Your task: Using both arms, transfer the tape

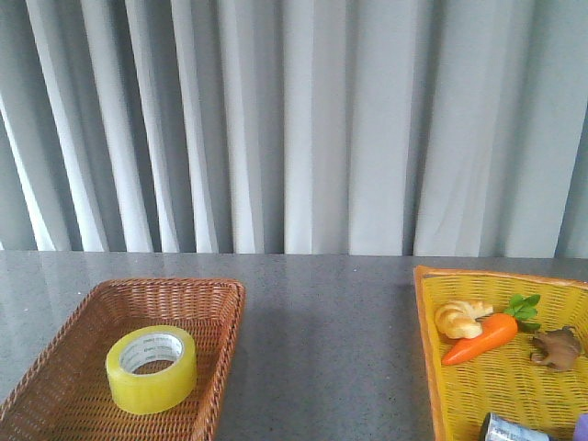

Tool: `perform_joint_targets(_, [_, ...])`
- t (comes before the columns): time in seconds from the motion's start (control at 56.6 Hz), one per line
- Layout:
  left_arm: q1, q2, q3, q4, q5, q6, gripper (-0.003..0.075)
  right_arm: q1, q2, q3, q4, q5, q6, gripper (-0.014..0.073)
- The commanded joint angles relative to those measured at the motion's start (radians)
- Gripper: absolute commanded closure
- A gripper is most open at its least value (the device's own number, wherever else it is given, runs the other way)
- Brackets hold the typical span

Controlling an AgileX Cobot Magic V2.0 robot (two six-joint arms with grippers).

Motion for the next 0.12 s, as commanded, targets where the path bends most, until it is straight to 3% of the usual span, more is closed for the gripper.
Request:
perform_joint_targets(0.0, [0.004,-0.015,-0.007,-0.011,-0.072,-0.009,0.0725,-0.006,-0.009,0.004,-0.004,-0.069,-0.002,0.0601])
perform_joint_targets(0.106, [0.004,-0.015,-0.007,-0.011,-0.072,-0.009,0.0725,-0.006,-0.009,0.004,-0.004,-0.069,-0.002,0.0601])
